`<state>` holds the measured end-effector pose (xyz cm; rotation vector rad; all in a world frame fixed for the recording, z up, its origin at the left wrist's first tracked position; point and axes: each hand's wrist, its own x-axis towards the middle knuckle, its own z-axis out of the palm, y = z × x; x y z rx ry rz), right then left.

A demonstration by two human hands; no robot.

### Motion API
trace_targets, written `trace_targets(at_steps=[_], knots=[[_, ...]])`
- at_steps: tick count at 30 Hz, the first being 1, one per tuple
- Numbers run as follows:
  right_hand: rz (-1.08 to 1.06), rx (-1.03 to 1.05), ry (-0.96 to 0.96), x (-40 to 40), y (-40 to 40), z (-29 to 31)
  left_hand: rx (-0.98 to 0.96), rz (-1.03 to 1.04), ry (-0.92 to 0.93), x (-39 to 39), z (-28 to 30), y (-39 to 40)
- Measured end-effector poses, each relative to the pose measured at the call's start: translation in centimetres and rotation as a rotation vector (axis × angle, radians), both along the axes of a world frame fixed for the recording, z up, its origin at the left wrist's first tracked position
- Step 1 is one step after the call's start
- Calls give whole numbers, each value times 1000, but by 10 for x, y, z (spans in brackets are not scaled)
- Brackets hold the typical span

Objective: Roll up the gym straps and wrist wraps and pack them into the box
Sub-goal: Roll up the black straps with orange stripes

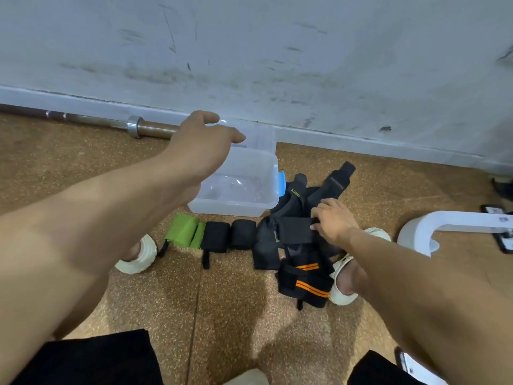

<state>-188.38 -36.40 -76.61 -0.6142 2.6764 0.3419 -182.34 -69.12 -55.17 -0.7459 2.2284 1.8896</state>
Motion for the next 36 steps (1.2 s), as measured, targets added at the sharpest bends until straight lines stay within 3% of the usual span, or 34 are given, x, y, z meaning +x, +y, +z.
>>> trace_targets(at_steps=[7, 16, 21, 29, 32, 36], knots=[[-43, -252, 63, -47, 25, 108, 3, -73, -12, 2, 0, 8], [-213, -880, 107, -26, 11, 224, 15, -231, -62, 4, 6, 34], [-160, -1081, 0, 10, -12, 241, 80, -241, -102, 7, 9, 48], [26, -1265, 3, 36, -42, 254, 678, -148, -567, 12, -13, 46], [47, -1244, -69, 39, -47, 251, 804, -166, -547, 12, -18, 49], [58, -1240, -141, 42, -53, 240, 763, -73, -369, 14, -10, 57]])
